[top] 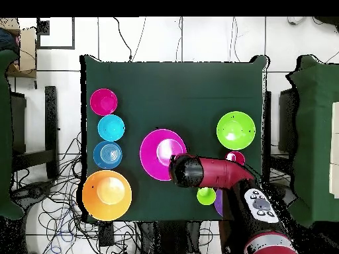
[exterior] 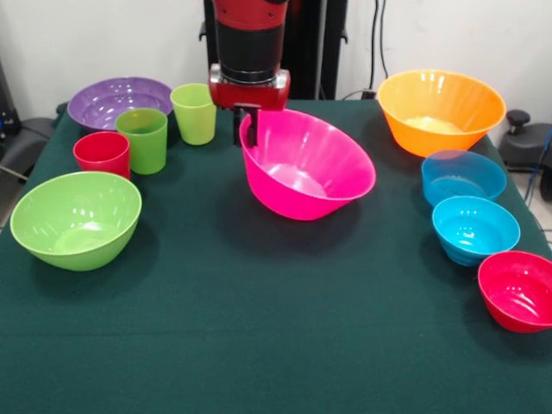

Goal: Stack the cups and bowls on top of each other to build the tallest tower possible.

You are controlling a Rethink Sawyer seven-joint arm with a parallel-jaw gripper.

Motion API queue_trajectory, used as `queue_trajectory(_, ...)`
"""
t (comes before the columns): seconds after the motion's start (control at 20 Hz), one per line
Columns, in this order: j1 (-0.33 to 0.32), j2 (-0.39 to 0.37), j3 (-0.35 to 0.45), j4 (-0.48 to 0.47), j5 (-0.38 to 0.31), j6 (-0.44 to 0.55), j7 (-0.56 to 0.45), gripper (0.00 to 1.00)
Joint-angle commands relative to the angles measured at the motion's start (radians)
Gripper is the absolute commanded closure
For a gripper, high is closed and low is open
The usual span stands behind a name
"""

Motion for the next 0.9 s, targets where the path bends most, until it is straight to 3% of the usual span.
queue_trajectory(0.05,0.125,-0.035,-0.118,-0.107,-0.043,0.046,0.147,1.0)
queue_trajectory(0.3,0.264,-0.006,-0.275,-0.157,-0.018,0.047,0.25,1.0)
queue_trajectory(0.5,0.338,0.035,-0.362,-0.209,0.016,0.067,0.291,1.0)
queue_trajectory(0.9,0.466,0.088,-0.528,-0.235,-0.013,-0.186,0.395,1.0)
